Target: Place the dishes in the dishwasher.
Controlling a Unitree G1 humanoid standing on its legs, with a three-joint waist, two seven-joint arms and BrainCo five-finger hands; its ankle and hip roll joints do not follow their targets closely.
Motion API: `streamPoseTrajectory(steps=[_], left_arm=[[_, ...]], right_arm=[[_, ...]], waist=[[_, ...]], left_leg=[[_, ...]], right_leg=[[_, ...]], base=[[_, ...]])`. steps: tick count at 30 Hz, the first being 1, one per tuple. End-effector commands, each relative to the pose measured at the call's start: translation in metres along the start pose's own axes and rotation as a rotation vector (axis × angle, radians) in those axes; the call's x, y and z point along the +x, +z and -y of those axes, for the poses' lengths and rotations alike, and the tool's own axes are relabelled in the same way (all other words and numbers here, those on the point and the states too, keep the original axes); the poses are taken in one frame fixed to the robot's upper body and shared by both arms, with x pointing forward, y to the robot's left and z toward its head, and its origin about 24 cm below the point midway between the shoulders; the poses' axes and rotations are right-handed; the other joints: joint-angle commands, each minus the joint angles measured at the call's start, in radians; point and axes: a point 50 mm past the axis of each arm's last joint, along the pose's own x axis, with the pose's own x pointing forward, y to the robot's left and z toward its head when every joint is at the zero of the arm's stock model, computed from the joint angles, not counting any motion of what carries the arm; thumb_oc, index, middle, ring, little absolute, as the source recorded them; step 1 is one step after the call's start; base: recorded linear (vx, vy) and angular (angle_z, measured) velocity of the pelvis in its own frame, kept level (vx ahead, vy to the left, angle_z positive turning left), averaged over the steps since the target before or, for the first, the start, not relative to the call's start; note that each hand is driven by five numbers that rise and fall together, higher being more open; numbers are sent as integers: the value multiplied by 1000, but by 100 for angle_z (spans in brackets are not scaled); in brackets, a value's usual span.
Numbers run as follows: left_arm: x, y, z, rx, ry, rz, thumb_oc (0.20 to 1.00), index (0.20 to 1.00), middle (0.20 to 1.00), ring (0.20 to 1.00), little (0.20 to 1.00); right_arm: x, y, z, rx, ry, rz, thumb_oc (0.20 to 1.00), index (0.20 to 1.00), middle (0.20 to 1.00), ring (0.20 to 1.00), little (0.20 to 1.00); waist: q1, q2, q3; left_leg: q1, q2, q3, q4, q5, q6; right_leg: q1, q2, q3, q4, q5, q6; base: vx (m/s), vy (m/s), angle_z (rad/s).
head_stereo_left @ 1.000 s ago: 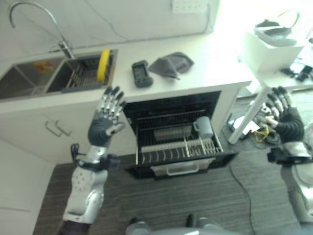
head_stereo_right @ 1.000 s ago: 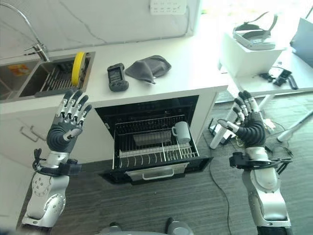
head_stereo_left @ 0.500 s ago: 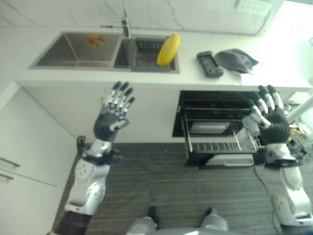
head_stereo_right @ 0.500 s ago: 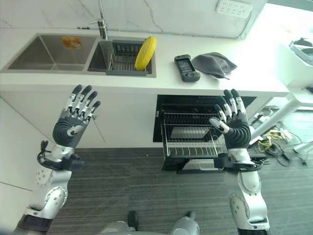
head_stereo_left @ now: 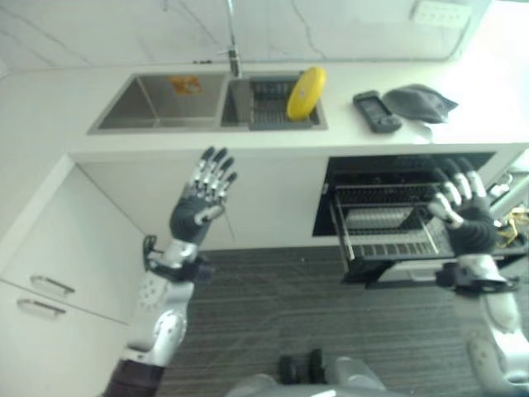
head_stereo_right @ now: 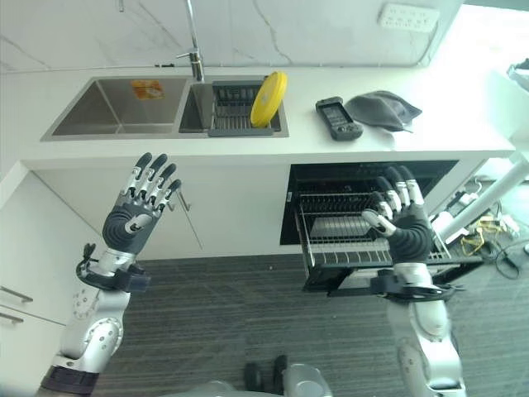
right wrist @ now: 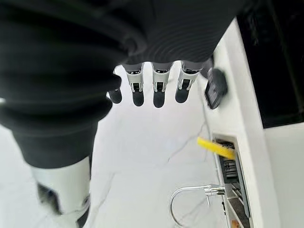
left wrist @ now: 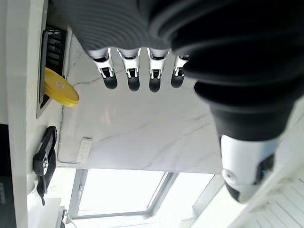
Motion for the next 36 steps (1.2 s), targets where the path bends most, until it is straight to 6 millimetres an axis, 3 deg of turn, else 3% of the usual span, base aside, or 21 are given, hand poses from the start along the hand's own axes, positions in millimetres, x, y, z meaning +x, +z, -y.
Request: streamPoseTrajectory(steps=[1, 3, 6, 7, 11, 15, 18, 19, 20, 25, 26, 29, 31, 33, 36], left_arm=[[17, 25, 15, -14, -100, 152, 1000, 1000, 1000, 1000, 1000], [16, 27, 14, -26, -94, 164, 1000, 1000, 1000, 1000, 1000], [13, 29, 14, 3, -97, 175, 1000, 1000, 1000, 1000, 1000], [14, 28, 12, 6, -83, 171, 1000, 1000, 1000, 1000, 1000], [11, 25, 8, -8, -57, 179, 1000, 1000, 1000, 1000, 1000], [15, 25, 9, 3, -70, 194, 1000, 1000, 1000, 1000, 1000], [23, 25, 11, 38, -92, 170, 1000, 1000, 1000, 1000, 1000], [27, 26, 11, 48, -115, 157, 1000, 1000, 1000, 1000, 1000], [27, 26, 11, 48, -115, 157, 1000, 1000, 1000, 1000, 1000], [25, 28, 0, 153, -46, 103, 1000, 1000, 1000, 1000, 1000], [25, 30, -1, 171, -38, 104, 1000, 1000, 1000, 1000, 1000], [29, 34, -1, 186, -24, 121, 1000, 1000, 1000, 1000, 1000], [30, 34, 2, 159, -30, 140, 1000, 1000, 1000, 1000, 1000], [28, 30, 5, 119, -13, 127, 1000, 1000, 1000, 1000, 1000], [27, 29, 3, 72, -2, 123, 1000, 1000, 1000, 1000, 1000]], right_arm=[[13, 29, 10, -64, -16, 147, 1000, 1000, 1000, 1000, 1000], [17, 32, 11, -71, -1, 138, 1000, 1000, 1000, 1000, 1000], [17, 31, 13, -94, 12, 127, 1000, 1000, 1000, 1000, 1000], [17, 29, 14, -103, 19, 122, 1000, 1000, 1000, 1000, 1000], [20, 31, 12, -124, 48, 132, 1000, 1000, 1000, 1000, 1000], [25, 36, 9, -160, 54, 165, 1000, 1000, 1000, 1000, 1000], [24, 41, 7, -128, 68, 177, 1000, 1000, 1000, 1000, 1000], [23, 39, 7, -123, 55, 180, 1000, 1000, 1000, 1000, 1000], [23, 39, 7, -123, 55, 180, 1000, 1000, 1000, 1000, 1000], [22, 17, 8, -94, 58, 55, 1000, 1000, 1000, 1000, 1000], [22, 12, 7, -100, 55, 24, 1000, 1000, 1000, 1000, 1000], [20, 7, 13, -131, 32, -7, 1000, 1000, 1000, 1000, 1000], [18, 6, 19, -132, 13, -8, 1000, 1000, 1000, 1000, 1000], [16, -1, 21, -132, -32, -34, 1000, 1000, 1000, 1000, 1000], [14, -10, 20, -150, -48, -79, 1000, 1000, 1000, 1000, 1000]], waist=[[-34, -39, 33], [-42, -45, 28], [-42, -37, 19], [-37, -26, 9], [-4, -10, 6], [17, -17, 18], [29, -32, -2], [41, -44, -6], [41, -44, -6], [64, -39, 0], [68, -41, 1], [66, -59, 6], [55, -66, 13], [32, -73, 18], [17, -73, 22]], left_leg=[[-20, 85, 59, 124, 194, -133], [-6, 138, 115, 55, 168, -120], [34, 136, 116, -146, 168, -100], [39, 129, 85, -244, 200, -105], [-77, 141, -29, -268, 278, -144], [-96, 124, 1, -268, 264, -116], [-46, 97, -9, -268, 222, -78], [-18, 75, -40, -268, 206, -55], [-18, 75, -40, -268, 206, -55], [19, 53, -52, -268, 175, -12], [22, 55, -42, -268, 171, -11], [33, 56, -20, -268, 162, -19], [52, 56, -15, -268, 147, -27], [83, 48, -19, -268, 114, -28], [114, 39, -39, -268, 89, -20]], right_leg=[[134, 11, -31, -222, 109, -4], [152, -1, -28, -256, 118, 4], [174, 17, 16, -315, 127, 18], [182, 32, 35, -335, 122, 22], [219, 56, 84, -363, 97, 12], [254, 32, 76, -353, 73, 20], [251, -16, 38, -287, 57, 56], [200, -47, 20, -158, 67, 82], [200, -47, 20, -158, 67, 82], [84, -82, -23, 152, 125, 101], [77, -91, -41, 144, 123, 100], [103, -84, -89, -42, 114, 96], [101, -85, -92, -175, 145, 95], [46, -116, -53, -261, 263, 124], [-8, -127, -27, -284, 330, 141]], base=[[-39, -38, 63], [46, 90, 49], [112, 183, -25], [165, 204, -55], [225, 234, -51], [222, 318, -23], [315, 405, -21], [267, 343, -19], [285, 379, -6], [199, 269, -5], [132, 111, -26], [148, -27, -25], [195, -132, -36], [257, -204, -33], [247, -224, 0]])
